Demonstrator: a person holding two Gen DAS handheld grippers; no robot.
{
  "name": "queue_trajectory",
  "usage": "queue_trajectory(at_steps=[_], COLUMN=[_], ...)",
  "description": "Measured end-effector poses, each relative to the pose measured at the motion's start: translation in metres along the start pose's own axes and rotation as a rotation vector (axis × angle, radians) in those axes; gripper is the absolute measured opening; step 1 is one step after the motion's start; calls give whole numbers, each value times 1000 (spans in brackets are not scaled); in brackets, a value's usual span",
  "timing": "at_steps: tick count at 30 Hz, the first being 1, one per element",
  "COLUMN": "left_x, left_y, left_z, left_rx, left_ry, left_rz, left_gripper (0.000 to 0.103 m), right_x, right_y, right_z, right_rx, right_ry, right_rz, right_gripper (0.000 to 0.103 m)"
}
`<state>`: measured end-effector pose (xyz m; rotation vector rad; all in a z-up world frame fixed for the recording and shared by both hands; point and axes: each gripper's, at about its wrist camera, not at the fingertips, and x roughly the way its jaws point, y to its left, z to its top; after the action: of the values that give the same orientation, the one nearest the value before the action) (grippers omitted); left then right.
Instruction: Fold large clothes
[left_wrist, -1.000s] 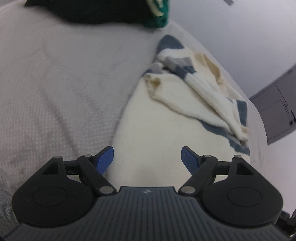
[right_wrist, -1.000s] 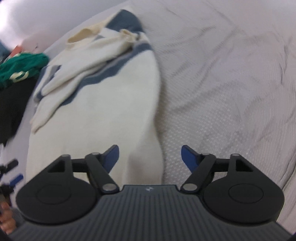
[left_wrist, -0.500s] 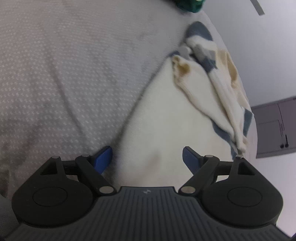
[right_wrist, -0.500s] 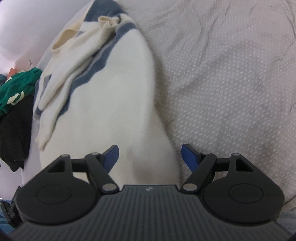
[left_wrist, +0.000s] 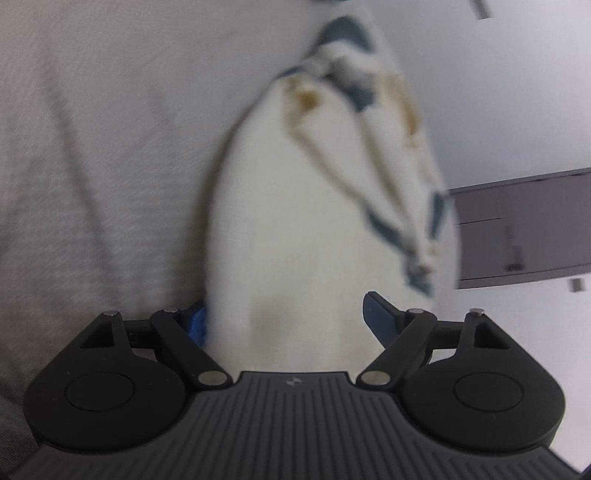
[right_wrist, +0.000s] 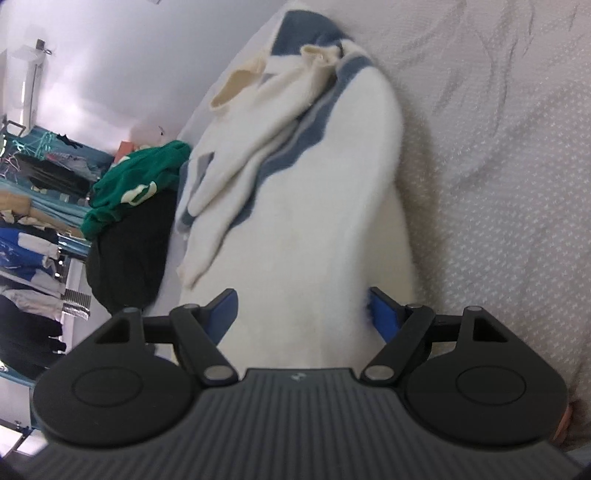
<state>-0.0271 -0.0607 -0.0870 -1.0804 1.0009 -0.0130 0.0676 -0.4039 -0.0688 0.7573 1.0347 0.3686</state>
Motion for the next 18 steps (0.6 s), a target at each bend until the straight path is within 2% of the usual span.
queue_trajectory(at_steps=[2, 3, 5, 7, 10, 12, 14, 16, 18], left_x=[6, 6, 9, 10, 13, 14, 11, 13, 19], left_y=[0, -1, -5, -9, -15, -14, -17, -21, -21], left_z=[-2, -4, -8, -12, -18, -18, -19, -21, -21], left_rx=[2, 16, 40, 67, 90, 85, 102, 115, 118], left_ry=[24, 23, 35, 39, 43, 35, 29, 41, 50], left_rz=[39, 54, 83, 93, 80, 28, -35, -71, -30], left_gripper=[85, 85, 84, 80, 68, 63, 51, 50, 50], right_x=[12, 19, 33, 39, 37, 32, 25, 22, 28], right_y=[4, 5, 9, 13, 16, 19, 21, 24, 25], right_z=[0, -1, -4, -4, -2, -2, -3, -6, -7], right_rx=[-16, -29, -67, -97, -90, -96, -108, -121, -129], right_ry=[63, 100, 149, 166, 155, 143, 121, 118, 145], right_rz=[-99, -171, -269, -305, -253, -184, -128, -119, -164], right_gripper=[76, 68, 63, 60, 60, 60, 60, 60, 60])
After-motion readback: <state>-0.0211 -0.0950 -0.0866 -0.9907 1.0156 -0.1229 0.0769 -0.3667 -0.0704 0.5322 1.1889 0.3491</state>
